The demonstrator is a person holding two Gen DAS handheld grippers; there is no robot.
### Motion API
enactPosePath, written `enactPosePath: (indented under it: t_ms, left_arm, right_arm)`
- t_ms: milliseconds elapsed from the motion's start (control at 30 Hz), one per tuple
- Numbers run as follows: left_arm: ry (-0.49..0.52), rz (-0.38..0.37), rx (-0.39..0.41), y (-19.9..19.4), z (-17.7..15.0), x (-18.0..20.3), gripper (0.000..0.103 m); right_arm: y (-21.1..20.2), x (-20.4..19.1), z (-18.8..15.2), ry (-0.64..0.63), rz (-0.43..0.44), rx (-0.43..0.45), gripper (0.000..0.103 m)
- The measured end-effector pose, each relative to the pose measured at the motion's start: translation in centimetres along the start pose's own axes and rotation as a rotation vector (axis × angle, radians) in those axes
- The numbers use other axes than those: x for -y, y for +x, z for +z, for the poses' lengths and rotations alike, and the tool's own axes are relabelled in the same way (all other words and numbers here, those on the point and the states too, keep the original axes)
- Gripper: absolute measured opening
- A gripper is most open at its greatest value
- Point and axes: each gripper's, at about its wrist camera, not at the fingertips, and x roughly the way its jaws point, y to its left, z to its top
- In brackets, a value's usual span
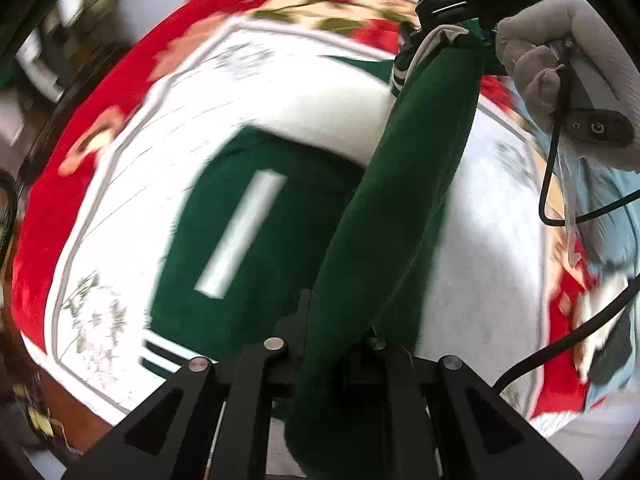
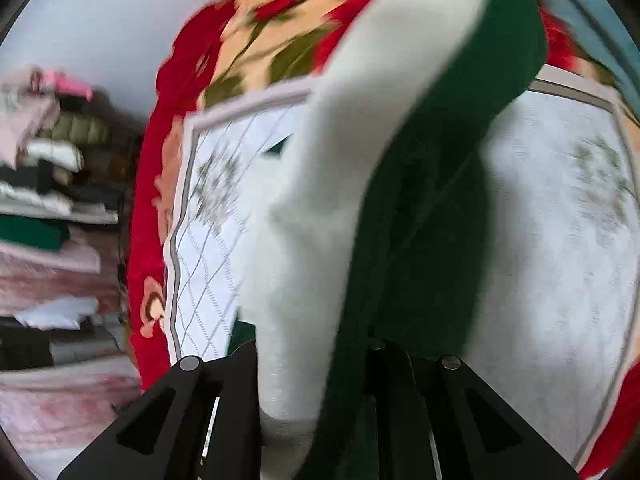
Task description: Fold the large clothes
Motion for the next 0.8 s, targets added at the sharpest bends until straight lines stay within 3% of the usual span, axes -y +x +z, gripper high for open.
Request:
enactPosePath:
  t_ms: [100, 167, 233, 267, 333, 400, 467, 533, 600, 667, 733, 800]
  left_arm:
    - [-0.099, 0.032, -0.035, 2.4, 0.8, -5.9, 0.014]
    - [-0.195, 0.017, -0.077, 3.8, 0.6, -9.6, 0.018]
    - [-0.305, -0.013, -0.127, 5.2, 0.0, -13.1, 0.026]
    - [-0.357, -0.019, -0.137, 5.4, -0.6, -14.7, 0.034]
    - [-0.398, 0.019, -0.136, 5.2, -1.3, -16.3, 0.048]
    - [-0.430, 0.068, -0.142, 4.8, -1.8, -17.8, 0.067]
    - [-0.471, 0.077, -0.152, 4.5, -2.2, -18.7, 0.068]
    - [-0.486, 0.079, -0.157, 4.9, -2.2, -18.7, 0.069]
    - [-0.438, 0.120, -0.163, 6.2, -1.7, -17.7, 0.074]
    - [-0.366, 0.201, -0.159, 8.9, -1.2, -16.7, 0.074]
    - [-0.328, 0.247, -0.196, 12.2, -1.6, -16.6, 0.077]
    - [-0.357, 0.249, -0.209, 13.6, -1.7, -17.1, 0.086]
  right_arm:
    - [6.2, -5.8, 0.5, -0.026, -0.050, -0.063, 0.015]
    - [12.0, -8.9, 0.9, -0.021, -0.022, -0.160, 0.029]
    - [15.6, -10.6, 0.7, -0.013, 0.036, -0.255, 0.051]
    - [16.3, -11.0, 0.5, -0.012, 0.074, -0.279, 0.055]
    - [16.2, -11.7, 0.0, -0.008, 0.275, -0.319, 0.057]
    - [14.6, -11.3, -0.3, -0.035, 0.331, -0.323, 0.063]
    - [11.8, -9.7, -0.2, -0.077, 0.285, -0.254, 0.067]
    - [8.5, -6.5, 0.4, -0.120, 0.155, -0.148, 0.067]
    - [6.2, -2.4, 1.2, -0.105, 0.035, -0.058, 0.071]
    - [5.4, 3.2, 2.1, -0.033, -0.051, -0.006, 0.083]
    - [5.9, 8.2, 2.8, 0.058, -0.074, -0.003, 0.083]
    - [7.8, 12.2, 3.1, 0.136, -0.038, -0.045, 0.083]
